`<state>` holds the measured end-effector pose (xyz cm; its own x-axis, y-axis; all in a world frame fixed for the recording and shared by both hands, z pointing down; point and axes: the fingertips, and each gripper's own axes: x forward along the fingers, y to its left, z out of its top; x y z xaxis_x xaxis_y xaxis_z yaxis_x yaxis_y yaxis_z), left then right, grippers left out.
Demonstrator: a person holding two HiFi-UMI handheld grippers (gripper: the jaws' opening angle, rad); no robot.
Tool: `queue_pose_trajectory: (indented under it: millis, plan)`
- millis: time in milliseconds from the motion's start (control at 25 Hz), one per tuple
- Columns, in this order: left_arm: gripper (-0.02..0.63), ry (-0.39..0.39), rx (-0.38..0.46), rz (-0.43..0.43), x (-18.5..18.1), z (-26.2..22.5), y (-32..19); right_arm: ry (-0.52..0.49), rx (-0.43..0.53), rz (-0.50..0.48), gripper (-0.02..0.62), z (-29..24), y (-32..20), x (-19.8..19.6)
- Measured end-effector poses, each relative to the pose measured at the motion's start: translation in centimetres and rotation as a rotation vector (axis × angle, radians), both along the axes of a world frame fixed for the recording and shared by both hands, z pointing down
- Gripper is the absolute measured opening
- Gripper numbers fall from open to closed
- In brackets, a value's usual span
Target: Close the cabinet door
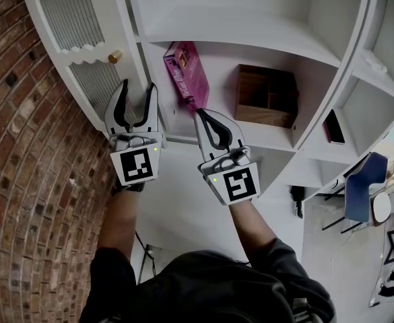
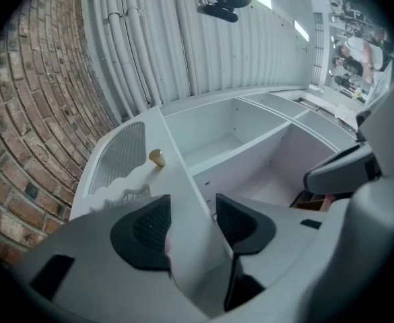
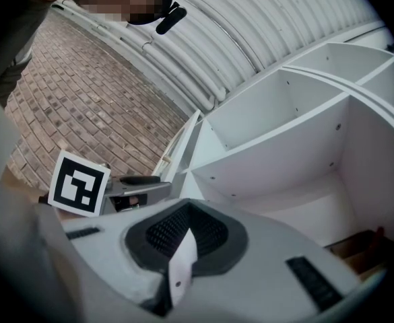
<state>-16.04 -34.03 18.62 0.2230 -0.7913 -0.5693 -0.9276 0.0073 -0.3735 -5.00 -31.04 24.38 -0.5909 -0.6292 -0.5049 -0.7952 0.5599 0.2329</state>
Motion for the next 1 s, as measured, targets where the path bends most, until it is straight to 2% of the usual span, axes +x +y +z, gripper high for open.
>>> queue_pose_trajectory:
  millis: [1000]
  plan:
    - [0.196,-0.028,0.003,-0.01,0.9,0.2,-3.0,-0.009,-0.042,0.033,0.0,1.5,-3.0,1.5]
